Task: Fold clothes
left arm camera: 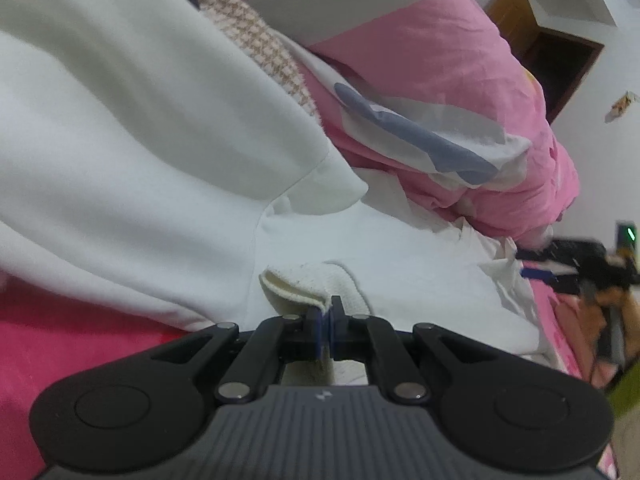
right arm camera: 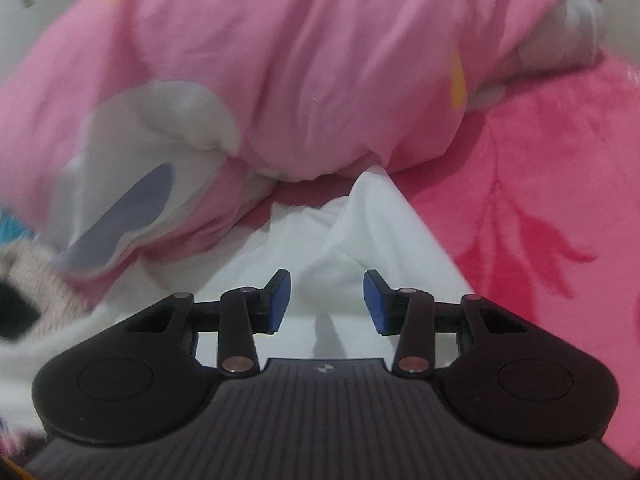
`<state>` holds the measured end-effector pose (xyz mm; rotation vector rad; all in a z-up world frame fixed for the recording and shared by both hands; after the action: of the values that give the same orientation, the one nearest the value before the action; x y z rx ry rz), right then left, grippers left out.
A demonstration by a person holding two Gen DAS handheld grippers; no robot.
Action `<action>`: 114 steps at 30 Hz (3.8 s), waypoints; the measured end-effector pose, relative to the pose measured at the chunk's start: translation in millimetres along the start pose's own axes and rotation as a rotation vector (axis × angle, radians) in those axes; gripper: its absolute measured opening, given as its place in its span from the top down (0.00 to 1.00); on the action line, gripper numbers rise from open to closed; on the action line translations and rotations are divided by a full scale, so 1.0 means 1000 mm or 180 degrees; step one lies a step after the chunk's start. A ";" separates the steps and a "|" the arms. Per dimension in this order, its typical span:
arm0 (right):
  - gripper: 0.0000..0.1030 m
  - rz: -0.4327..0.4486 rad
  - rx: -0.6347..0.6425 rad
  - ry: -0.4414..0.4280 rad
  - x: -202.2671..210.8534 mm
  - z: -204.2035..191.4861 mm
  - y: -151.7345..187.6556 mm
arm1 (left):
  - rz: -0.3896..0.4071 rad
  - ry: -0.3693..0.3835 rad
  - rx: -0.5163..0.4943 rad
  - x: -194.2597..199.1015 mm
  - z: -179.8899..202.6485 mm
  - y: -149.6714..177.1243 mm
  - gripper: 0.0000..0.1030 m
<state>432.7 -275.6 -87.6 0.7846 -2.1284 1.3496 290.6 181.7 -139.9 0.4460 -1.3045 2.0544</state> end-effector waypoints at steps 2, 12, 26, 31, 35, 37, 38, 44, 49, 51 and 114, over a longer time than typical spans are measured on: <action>0.61 -0.0044 -0.0071 0.0207 -0.018 -0.003 -0.006 | 0.0002 -0.0006 -0.0033 0.000 0.001 0.000 0.96; 0.94 0.0145 -0.0555 0.0351 -0.038 0.021 -0.015 | 0.0142 0.0030 -0.0104 0.006 0.001 -0.002 0.96; 0.90 0.0777 -0.1342 -0.0179 -0.047 0.064 -0.002 | 0.0038 -0.0078 -0.0075 -0.002 -0.009 -0.003 0.96; 0.66 0.0697 -0.1339 -0.0345 -0.036 0.065 -0.002 | 0.0096 -0.0143 -0.0018 0.000 -0.013 -0.005 0.92; 0.59 0.0719 -0.0890 -0.0372 0.007 0.046 0.002 | 0.0233 -0.0211 0.0046 0.006 -0.017 -0.008 0.87; 0.59 0.0689 -0.0567 -0.0357 0.029 0.031 0.007 | 0.0302 -0.0245 0.0077 0.009 -0.019 -0.009 0.84; 0.59 0.0651 -0.0375 -0.0309 0.038 0.022 0.011 | 0.0356 -0.0277 0.0070 0.012 -0.019 -0.011 0.82; 0.71 0.0627 0.0224 -0.0062 0.074 0.025 0.030 | 0.0769 -0.0380 -0.0107 0.032 -0.008 -0.017 0.67; 0.78 0.0377 0.0703 0.0169 0.068 0.044 0.067 | 0.0525 -0.0288 -0.0431 0.015 0.009 -0.008 0.63; 0.78 0.0227 0.0855 0.0383 0.052 0.059 0.082 | 0.0345 -0.0409 -0.0497 0.003 0.009 -0.003 0.68; 0.78 -0.0301 0.1732 -0.1773 -0.028 -0.197 0.190 | 0.1535 -0.0662 0.0276 0.126 -0.027 -0.055 0.34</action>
<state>340.5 -24.1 -150.2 1.6152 -2.0729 1.8496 238.6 265.0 -40.2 0.4218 -1.5679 2.5230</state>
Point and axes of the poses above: each gripper's, at about its wrist camera, not at the fingertips, and x roughly against the way its jaws point, z to its right, y to its underside, the point moved 4 cm from there along -x, roughly the way its jaws point, and after that the axes turned 4 degrees about -y, right-handed, at the moved point
